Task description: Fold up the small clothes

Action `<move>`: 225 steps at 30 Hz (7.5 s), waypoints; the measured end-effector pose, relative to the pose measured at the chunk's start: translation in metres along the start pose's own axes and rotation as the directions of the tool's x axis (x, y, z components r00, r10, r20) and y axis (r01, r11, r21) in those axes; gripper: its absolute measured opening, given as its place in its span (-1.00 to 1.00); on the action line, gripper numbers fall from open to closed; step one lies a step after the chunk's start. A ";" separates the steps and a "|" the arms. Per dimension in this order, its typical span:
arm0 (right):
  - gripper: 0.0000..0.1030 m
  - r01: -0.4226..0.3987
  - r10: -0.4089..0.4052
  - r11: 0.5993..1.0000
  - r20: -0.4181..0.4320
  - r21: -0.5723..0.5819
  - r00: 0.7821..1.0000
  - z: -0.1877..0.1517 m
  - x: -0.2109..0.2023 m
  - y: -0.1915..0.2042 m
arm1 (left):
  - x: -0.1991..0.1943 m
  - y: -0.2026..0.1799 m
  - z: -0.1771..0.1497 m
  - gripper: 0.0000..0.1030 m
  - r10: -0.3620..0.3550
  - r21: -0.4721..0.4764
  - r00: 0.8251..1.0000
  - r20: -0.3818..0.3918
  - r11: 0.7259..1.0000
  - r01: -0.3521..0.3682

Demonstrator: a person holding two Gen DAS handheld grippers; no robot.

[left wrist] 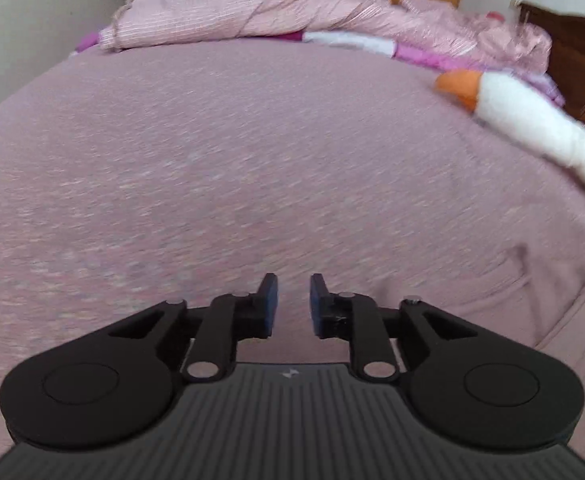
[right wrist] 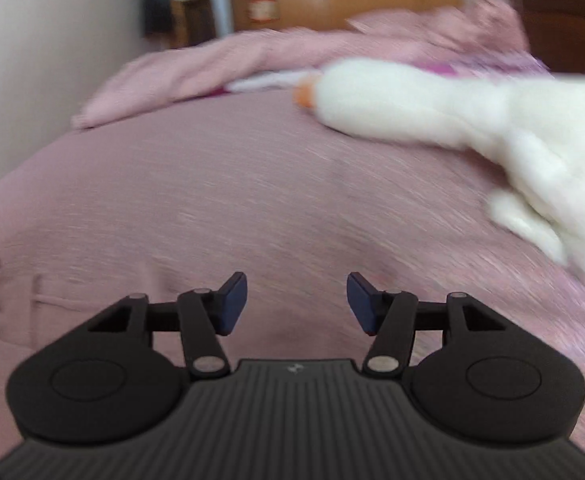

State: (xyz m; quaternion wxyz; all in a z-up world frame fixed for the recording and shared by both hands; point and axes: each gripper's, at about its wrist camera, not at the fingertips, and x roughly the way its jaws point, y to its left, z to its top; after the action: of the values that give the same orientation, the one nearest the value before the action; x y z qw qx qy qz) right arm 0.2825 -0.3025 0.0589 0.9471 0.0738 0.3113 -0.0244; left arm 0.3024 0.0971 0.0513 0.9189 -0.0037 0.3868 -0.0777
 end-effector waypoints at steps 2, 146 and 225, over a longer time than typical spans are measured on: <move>0.12 -0.015 0.018 0.998 -0.051 0.062 0.999 -0.005 0.003 -0.015 | 0.004 0.014 -0.003 -0.03 0.013 -0.016 0.999 -0.040 1.000 -0.014; 0.33 -0.030 0.053 0.974 -0.098 0.223 0.994 -0.141 -0.174 0.091 | -0.231 -0.013 -0.054 -0.76 0.040 -0.162 0.888 0.457 0.986 0.039; -0.22 -0.454 0.375 0.717 -0.256 -0.529 0.891 -0.118 -0.076 0.375 | -0.188 0.060 -0.209 0.66 0.178 -0.242 0.978 -0.109 0.950 -0.200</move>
State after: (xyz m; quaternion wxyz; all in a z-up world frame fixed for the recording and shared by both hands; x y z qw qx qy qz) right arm 0.1866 0.0864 0.0571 0.8828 -0.1465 0.3406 0.2885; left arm 0.0321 0.1953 0.0343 0.8968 -0.0796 0.4311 0.0601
